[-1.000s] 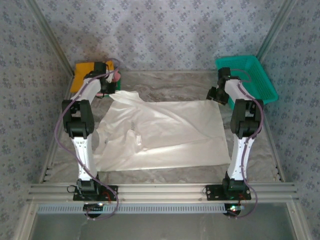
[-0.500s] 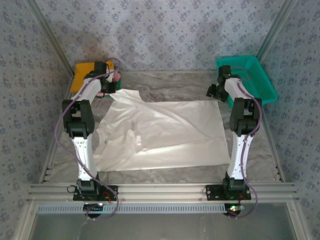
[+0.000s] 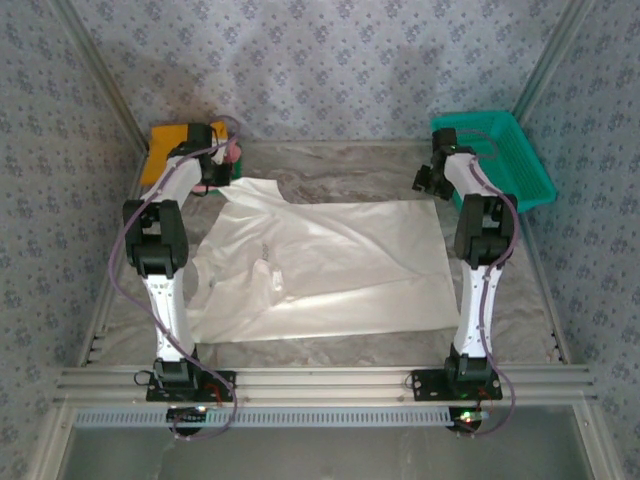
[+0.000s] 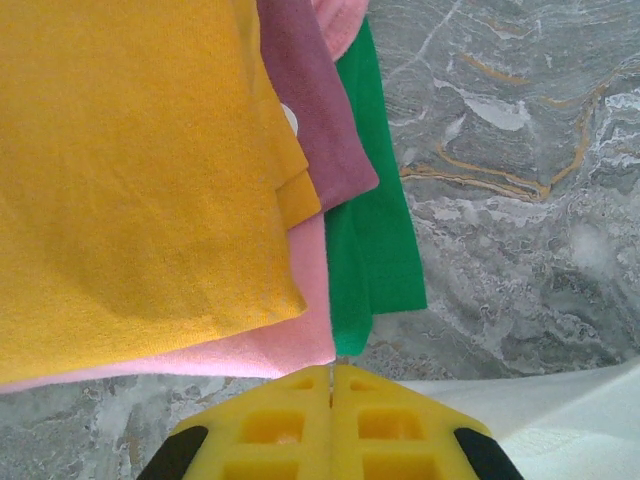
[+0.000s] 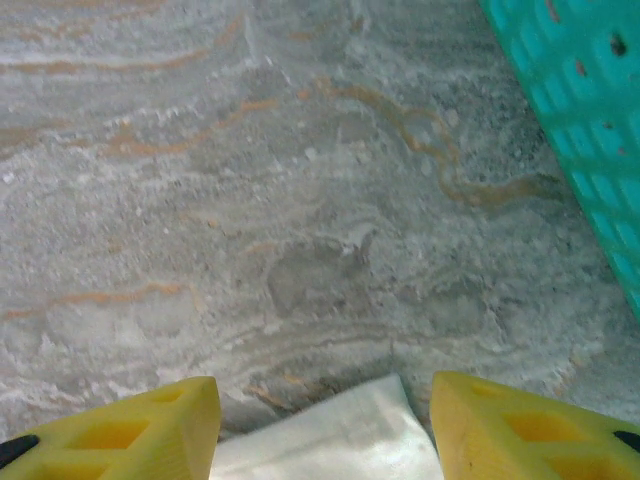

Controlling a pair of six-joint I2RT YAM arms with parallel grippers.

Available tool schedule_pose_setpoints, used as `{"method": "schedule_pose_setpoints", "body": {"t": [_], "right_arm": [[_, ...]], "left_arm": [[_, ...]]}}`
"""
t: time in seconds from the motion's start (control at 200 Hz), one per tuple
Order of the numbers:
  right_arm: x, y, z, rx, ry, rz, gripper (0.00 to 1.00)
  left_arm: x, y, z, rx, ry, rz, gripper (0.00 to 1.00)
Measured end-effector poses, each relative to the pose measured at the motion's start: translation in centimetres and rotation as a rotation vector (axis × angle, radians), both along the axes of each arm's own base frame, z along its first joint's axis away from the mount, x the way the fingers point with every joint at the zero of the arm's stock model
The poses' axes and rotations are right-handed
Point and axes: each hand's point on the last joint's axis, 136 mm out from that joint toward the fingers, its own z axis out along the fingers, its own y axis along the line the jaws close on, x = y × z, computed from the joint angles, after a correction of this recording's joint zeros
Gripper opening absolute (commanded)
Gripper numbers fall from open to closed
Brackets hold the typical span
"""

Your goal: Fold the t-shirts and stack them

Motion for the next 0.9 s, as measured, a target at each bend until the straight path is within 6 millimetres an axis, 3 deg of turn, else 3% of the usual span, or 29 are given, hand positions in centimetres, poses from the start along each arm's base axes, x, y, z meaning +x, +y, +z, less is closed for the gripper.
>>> {"method": "schedule_pose_setpoints", "body": {"t": [0.29,0.62,0.899], "right_arm": [[1.2,0.5,-0.2,0.012,0.009,-0.025,0.53],[0.1,1.7,-0.7,-0.096,0.051,0.002,0.54],[-0.8,0.4,0.4,-0.23,0.079,0.011,0.54]], "left_arm": [[0.2,-0.1,0.2,-0.01,-0.013,0.007,0.0],[0.4,-0.1,0.6,-0.02,-0.025,0.015,0.0],[0.4,-0.3,0.6,-0.037,-0.025,0.026,0.0]]}}
